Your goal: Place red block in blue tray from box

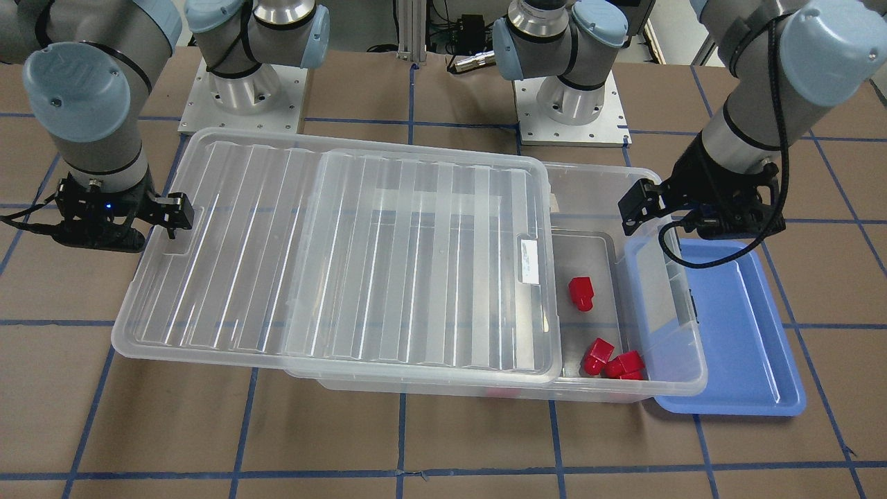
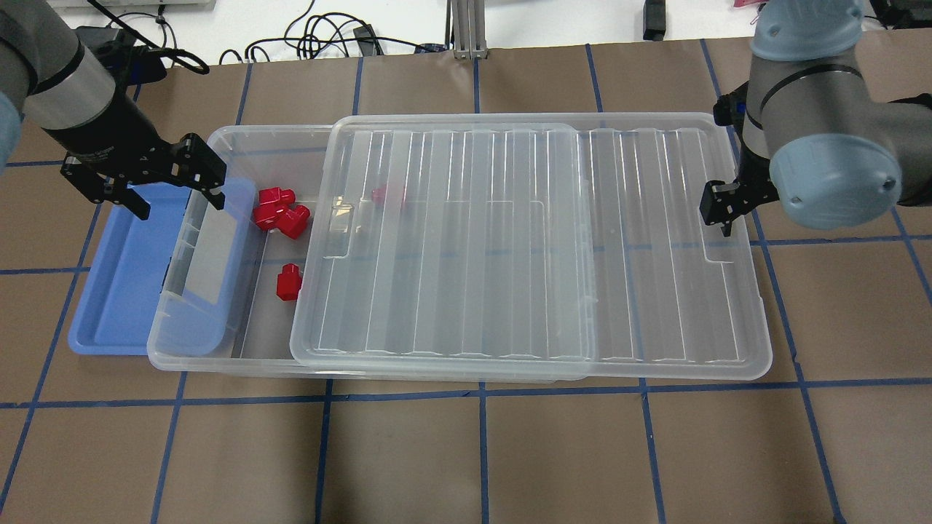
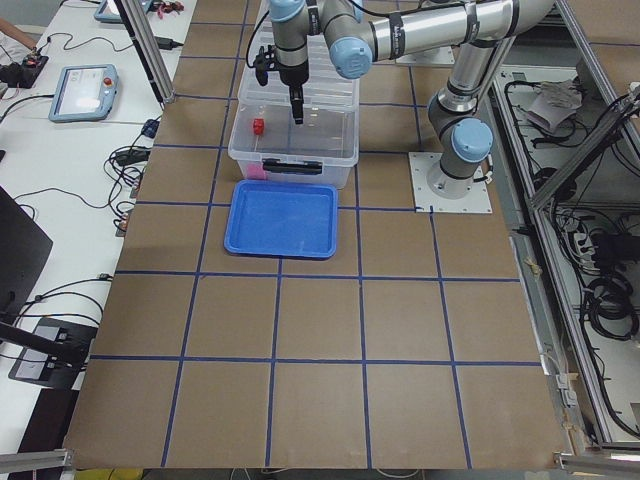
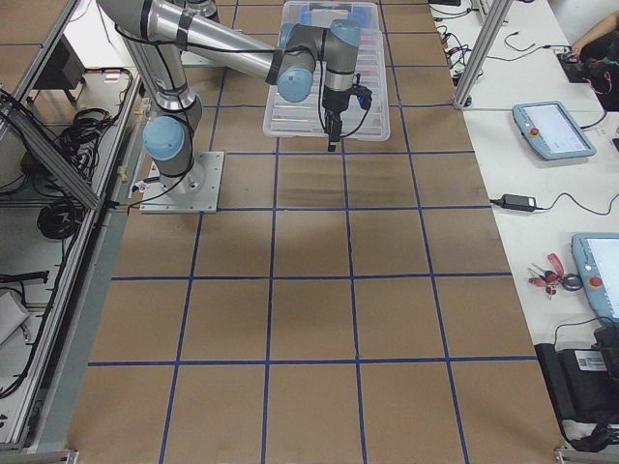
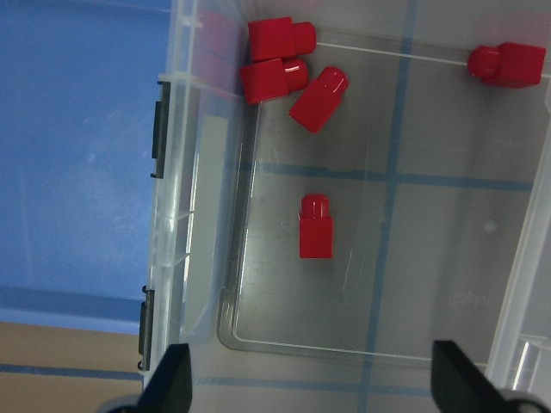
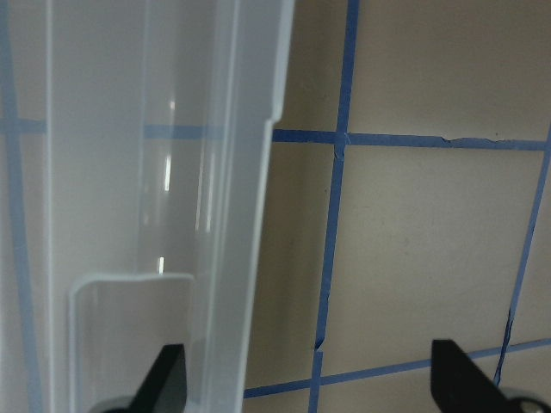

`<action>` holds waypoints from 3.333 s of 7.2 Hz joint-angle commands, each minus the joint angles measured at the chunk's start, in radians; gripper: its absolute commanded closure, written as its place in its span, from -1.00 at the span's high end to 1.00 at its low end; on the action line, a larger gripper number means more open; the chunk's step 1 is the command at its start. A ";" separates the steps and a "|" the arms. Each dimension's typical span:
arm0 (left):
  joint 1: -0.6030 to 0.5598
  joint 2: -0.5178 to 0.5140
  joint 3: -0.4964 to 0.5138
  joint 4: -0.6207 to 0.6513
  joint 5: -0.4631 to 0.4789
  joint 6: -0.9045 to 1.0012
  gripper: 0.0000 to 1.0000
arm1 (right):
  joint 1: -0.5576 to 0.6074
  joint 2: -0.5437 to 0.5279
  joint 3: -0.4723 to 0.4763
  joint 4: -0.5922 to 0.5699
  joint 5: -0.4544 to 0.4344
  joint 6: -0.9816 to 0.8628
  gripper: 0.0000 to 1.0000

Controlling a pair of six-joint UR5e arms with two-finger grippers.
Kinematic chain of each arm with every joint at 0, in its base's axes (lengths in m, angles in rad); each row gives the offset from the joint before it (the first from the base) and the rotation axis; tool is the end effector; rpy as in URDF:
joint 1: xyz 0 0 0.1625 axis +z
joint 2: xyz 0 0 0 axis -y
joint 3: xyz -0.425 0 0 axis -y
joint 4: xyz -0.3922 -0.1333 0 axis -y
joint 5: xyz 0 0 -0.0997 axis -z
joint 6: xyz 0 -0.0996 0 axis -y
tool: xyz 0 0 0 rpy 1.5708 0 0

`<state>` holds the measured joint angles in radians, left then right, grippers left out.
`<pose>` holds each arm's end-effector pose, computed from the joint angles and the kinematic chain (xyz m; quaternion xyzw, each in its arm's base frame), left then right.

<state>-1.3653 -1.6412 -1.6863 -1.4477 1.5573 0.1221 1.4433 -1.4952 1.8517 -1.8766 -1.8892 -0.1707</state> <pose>-0.0280 -0.5254 0.4083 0.0419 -0.9986 -0.0299 0.0118 0.0384 -0.5034 0.3499 0.0253 -0.9867 -0.0483 0.1530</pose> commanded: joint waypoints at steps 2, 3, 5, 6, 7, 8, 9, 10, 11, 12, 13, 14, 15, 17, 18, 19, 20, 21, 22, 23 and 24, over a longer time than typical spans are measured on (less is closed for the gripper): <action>-0.005 -0.046 -0.100 0.139 0.003 0.005 0.69 | -0.011 -0.007 0.000 0.001 -0.002 -0.018 1.00; -0.005 -0.049 -0.139 0.176 0.004 0.007 0.54 | -0.023 -0.007 0.000 0.002 -0.001 -0.026 1.00; -0.005 -0.071 -0.165 0.199 0.004 -0.005 0.52 | -0.020 -0.013 -0.002 0.002 0.002 -0.030 1.00; -0.009 -0.086 -0.165 0.204 -0.002 -0.012 0.52 | -0.015 -0.023 -0.011 0.023 0.013 -0.021 1.00; -0.018 -0.103 -0.167 0.204 -0.002 -0.009 0.52 | -0.006 -0.039 -0.047 0.039 0.065 -0.020 1.00; -0.024 -0.124 -0.165 0.219 -0.005 -0.012 0.52 | 0.027 -0.054 -0.125 0.122 0.169 -0.013 1.00; -0.026 -0.143 -0.165 0.220 -0.005 -0.007 0.52 | 0.064 -0.063 -0.225 0.219 0.220 0.014 1.00; -0.037 -0.156 -0.165 0.227 -0.005 -0.009 0.52 | 0.078 -0.063 -0.323 0.344 0.287 0.023 0.94; -0.046 -0.172 -0.165 0.228 -0.003 -0.009 0.52 | 0.078 -0.063 -0.385 0.432 0.359 0.036 0.97; -0.046 -0.186 -0.170 0.237 -0.005 -0.009 0.52 | 0.078 -0.057 -0.382 0.412 0.361 0.039 1.00; -0.046 -0.192 -0.185 0.242 -0.003 -0.006 0.52 | 0.078 -0.057 -0.381 0.377 0.354 0.040 1.00; -0.046 -0.204 -0.212 0.286 -0.003 -0.004 0.52 | 0.078 -0.056 -0.382 0.378 0.354 0.040 1.00; -0.046 -0.216 -0.232 0.330 -0.003 0.001 0.52 | 0.078 -0.056 -0.381 0.378 0.354 0.040 1.00; -0.044 -0.247 -0.236 0.345 -0.005 0.004 0.52 | 0.078 -0.056 -0.382 0.378 0.354 0.042 1.00; -0.044 -0.259 -0.239 0.351 -0.003 0.004 0.52 | 0.078 -0.056 -0.382 0.379 0.354 0.042 1.00; -0.044 -0.270 -0.242 0.351 -0.005 0.005 0.52 | 0.078 -0.056 -0.382 0.379 0.354 0.042 1.00; -0.044 -0.281 -0.242 0.351 -0.005 0.008 0.42 | 0.078 -0.056 -0.382 0.379 0.354 0.042 1.00; -0.044 -0.282 -0.242 0.351 -0.005 0.008 -0.02 | 0.078 -0.057 -0.382 0.379 0.354 0.042 1.00; -0.043 -0.282 -0.240 0.351 -0.006 0.010 -0.86 | 0.078 -0.056 -0.382 0.379 0.354 0.042 1.00; -0.043 -0.284 -0.242 0.348 -0.006 0.004 -1.00 | 0.078 -0.057 -0.382 0.379 0.354 0.042 1.00; -0.043 -0.281 -0.236 0.349 -0.006 -0.004 -1.00 | 0.078 -0.057 -0.382 0.379 0.354 0.042 1.00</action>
<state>-1.4085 -1.9234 -1.9266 -1.0984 1.5511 0.1257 1.5217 -1.5520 1.4696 -1.4972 -1.5355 -0.1288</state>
